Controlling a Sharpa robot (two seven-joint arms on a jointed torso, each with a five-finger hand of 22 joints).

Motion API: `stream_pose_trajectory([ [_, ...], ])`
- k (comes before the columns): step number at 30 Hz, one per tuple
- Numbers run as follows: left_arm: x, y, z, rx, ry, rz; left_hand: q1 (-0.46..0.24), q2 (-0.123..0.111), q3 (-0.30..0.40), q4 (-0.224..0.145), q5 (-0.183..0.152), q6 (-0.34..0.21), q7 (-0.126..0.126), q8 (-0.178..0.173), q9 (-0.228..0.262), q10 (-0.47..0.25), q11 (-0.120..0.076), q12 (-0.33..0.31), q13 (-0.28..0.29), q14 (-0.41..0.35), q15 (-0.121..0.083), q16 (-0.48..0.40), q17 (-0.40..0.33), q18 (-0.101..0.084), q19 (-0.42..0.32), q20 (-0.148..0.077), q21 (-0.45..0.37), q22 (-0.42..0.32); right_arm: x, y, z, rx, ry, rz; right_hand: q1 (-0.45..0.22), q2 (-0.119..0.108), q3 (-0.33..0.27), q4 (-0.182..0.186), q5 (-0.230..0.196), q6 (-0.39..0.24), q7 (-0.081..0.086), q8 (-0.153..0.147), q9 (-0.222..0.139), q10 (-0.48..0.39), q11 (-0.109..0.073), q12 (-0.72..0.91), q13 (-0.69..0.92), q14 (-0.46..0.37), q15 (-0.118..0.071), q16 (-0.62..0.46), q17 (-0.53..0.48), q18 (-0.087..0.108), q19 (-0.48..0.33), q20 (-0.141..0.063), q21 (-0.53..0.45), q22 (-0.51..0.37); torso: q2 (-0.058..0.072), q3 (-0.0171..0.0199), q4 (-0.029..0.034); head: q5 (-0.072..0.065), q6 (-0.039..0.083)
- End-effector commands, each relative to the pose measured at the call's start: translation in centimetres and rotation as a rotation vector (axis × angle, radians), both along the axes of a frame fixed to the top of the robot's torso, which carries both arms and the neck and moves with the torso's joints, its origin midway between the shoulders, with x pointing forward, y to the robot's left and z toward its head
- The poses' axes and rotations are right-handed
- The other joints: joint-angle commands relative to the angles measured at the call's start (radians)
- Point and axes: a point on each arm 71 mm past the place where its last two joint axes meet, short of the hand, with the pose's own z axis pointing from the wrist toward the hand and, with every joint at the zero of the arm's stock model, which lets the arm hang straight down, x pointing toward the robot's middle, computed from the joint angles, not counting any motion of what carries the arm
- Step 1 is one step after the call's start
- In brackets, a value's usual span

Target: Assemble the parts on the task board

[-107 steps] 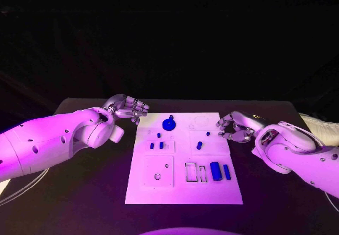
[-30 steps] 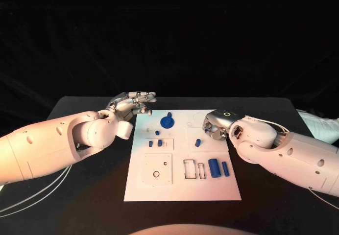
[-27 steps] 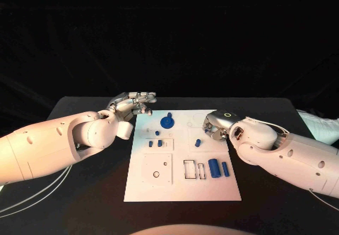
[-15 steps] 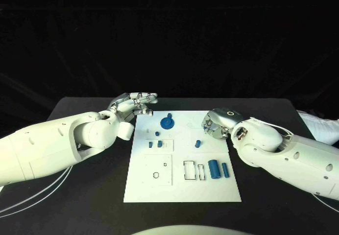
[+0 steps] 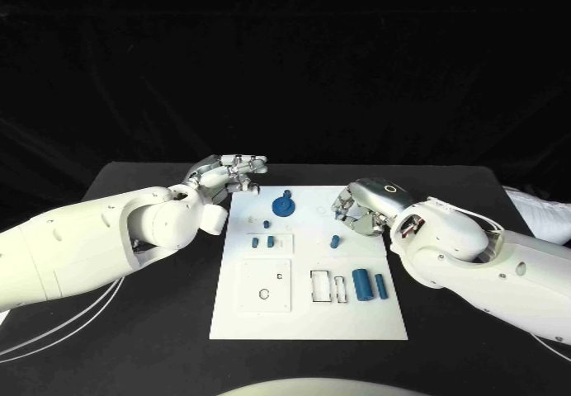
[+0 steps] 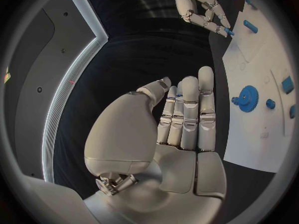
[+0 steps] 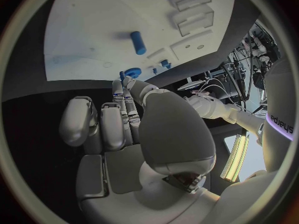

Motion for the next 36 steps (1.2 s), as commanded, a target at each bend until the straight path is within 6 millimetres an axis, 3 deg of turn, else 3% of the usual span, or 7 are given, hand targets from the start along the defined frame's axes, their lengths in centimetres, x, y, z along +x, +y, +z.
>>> stream_pose_trajectory([
  [1,0.0,-0.3,0.2,-0.008,-0.021,-0.018,0.009,0.003,-0.001,-0.005,-0.002,0.001,0.002,0.004,0.001,-0.006,0.001,0.005,0.001,-0.007,-0.002,-0.007,-0.001,0.019,0.007,0.0,-0.003,-0.001,-1.2,1.5,0.3,0.062,0.023,0.047,-0.011,0.0,0.006,-0.001,-0.006,0.009,0.001,0.002,0.002,0.009,-0.001,-0.007,-0.001,0.045,-0.006,-0.004,-0.002,0.007,-0.001,-0.004,0.004,-0.002,0.0,-0.0009,0.0012,0.009,-0.003],
  [9,0.0,-0.6,0.1,-0.009,-0.022,-0.026,0.01,0.003,-0.002,-0.006,-0.002,0.0,0.002,0.004,0.001,-0.007,0.001,0.006,0.002,-0.007,-0.002,-0.007,-0.001,0.019,0.007,0.0,-0.004,-0.002,-3.8,5.4,-0.1,0.118,0.08,0.151,-0.011,0.001,0.007,-0.001,-0.006,0.008,0.001,0.002,0.002,0.008,-0.001,-0.009,-0.002,0.044,-0.006,-0.006,-0.005,0.008,-0.002,-0.004,0.001,-0.006,0.0,-0.0019,0.0022,0.03,-0.008],
  [12,0.1,-0.7,0.1,-0.01,-0.022,-0.029,0.01,0.003,-0.003,-0.007,-0.002,0.0,0.002,0.004,0.001,-0.008,0.001,0.006,0.002,-0.008,-0.002,-0.007,-0.002,0.019,0.007,0.0,-0.004,-0.002,-4.6,6.8,-0.9,0.128,0.11,0.187,-0.011,0.002,0.008,-0.002,-0.005,0.008,0.002,0.001,0.002,0.008,0.0,-0.01,-0.002,0.044,-0.007,-0.007,-0.006,0.008,-0.002,-0.005,0.001,-0.007,0.001,-0.002,-0.0002,0.038,-0.008],
  [18,0.0,-1.0,0.1,-0.007,-0.026,-0.038,0.01,0.003,-0.003,-0.007,-0.002,0.0,0.002,0.004,0.001,-0.008,0.001,0.006,0.002,-0.008,-0.002,-0.007,-0.002,0.019,0.007,0.0,-0.004,-0.002,-5.4,8.5,-3.1,0.124,0.171,0.221,-0.011,0.003,0.01,-0.003,-0.004,0.006,0.002,0.0,0.002,0.007,0.0,-0.012,-0.003,0.043,-0.007,-0.008,-0.008,0.009,-0.004,-0.005,-0.002,-0.012,0.001,-0.0033,0.0044,0.04,-0.012],
  [27,0.0,-1.2,0.2,-0.007,-0.029,-0.044,0.01,0.003,-0.003,-0.007,-0.002,0.0,0.002,0.004,0.001,-0.008,0.001,0.006,0.002,-0.008,-0.002,-0.007,-0.002,0.019,0.007,0.0,-0.004,-0.002,-5.7,9.6,-5.0,0.097,0.223,0.242,-0.012,0.004,0.011,-0.005,-0.002,0.005,0.003,-0.001,0.002,0.007,0.001,-0.014,-0.004,0.043,-0.007,-0.009,-0.009,0.009,-0.004,-0.006,-0.002,-0.013,0.001,-0.0022,0.0003,0.063,-0.024],
  [36,0.0,-1.2,0.2,-0.007,-0.029,-0.046,0.01,0.003,-0.003,-0.007,-0.002,0.0,0.002,0.004,0.001,-0.008,0.001,0.006,0.002,-0.008,-0.002,-0.007,-0.002,0.019,0.007,0.0,-0.004,-0.002,-5.9,9.9,-5.9,0.072,0.253,0.254,-0.013,0.004,0.011,-0.005,-0.001,0.005,0.004,-0.002,0.002,0.007,0.001,-0.016,-0.005,0.043,-0.007,-0.01,-0.011,0.009,-0.005,-0.006,-0.004,-0.016,0.0,-0.0015,0.0016,0.065,-0.031],
])
